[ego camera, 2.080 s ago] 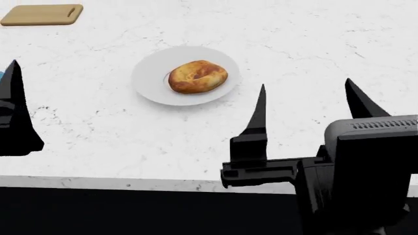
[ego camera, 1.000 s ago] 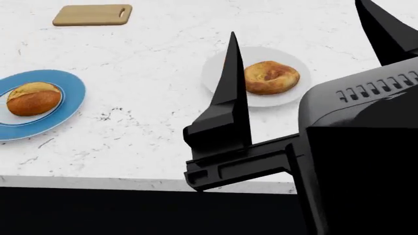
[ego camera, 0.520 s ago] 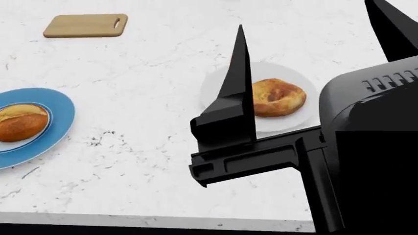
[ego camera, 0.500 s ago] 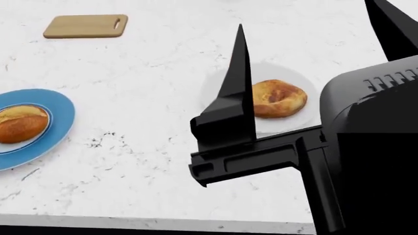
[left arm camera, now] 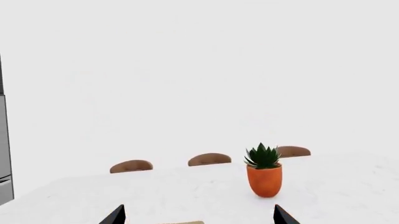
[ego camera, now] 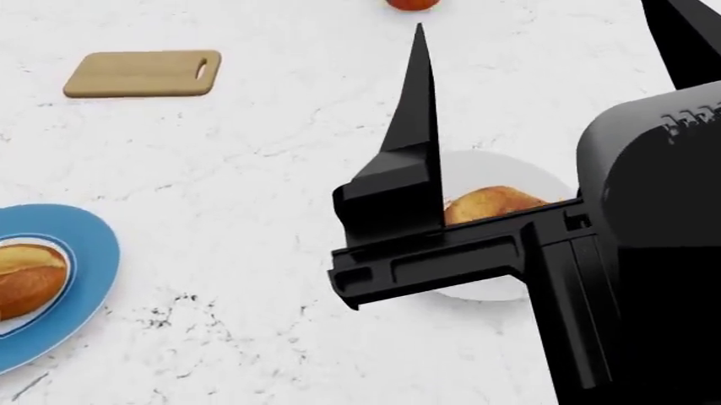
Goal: Place all breads on the cutting board.
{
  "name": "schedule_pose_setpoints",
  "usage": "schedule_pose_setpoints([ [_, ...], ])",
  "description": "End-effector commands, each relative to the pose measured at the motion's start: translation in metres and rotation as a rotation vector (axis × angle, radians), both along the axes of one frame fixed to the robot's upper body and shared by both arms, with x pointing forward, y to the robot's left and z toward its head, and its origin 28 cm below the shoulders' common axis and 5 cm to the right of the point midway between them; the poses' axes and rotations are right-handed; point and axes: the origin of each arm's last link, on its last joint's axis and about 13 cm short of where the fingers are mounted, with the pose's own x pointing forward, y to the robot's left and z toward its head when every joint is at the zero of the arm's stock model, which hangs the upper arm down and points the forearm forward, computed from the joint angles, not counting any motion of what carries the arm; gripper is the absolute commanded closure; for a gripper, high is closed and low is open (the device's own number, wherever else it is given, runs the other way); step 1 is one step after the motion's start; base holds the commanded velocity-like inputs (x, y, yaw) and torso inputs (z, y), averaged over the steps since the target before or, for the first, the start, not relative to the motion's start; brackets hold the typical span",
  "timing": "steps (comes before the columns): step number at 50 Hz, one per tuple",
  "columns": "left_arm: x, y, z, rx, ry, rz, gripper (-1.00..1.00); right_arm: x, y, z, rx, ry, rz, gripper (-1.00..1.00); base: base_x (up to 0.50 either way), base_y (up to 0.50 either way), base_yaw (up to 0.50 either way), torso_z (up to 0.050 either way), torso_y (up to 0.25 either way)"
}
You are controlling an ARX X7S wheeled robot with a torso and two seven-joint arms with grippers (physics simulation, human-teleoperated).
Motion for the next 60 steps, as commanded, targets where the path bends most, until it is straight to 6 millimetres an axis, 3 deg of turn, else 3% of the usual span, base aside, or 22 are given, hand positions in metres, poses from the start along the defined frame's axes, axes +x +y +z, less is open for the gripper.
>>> schedule_pose_setpoints([
  [1, 0.0, 0.0004, -0.0002, -0.003, 0.003, 0.005, -1.0, 0.0005, -0.0004, -0.0012, 0.008, 0.003, -0.001, -1.0, 0.3, 0.0, 0.0, 0.0, 0.0],
  [60, -0.0001, 0.0026, 0.0025, -0.029, 0.006, 0.005, -1.0, 0.0043, 0.0008, -0.0058, -0.007, 0.031, 0.0, -1.0, 0.3, 0.02, 0.0, 0.0, 0.001],
])
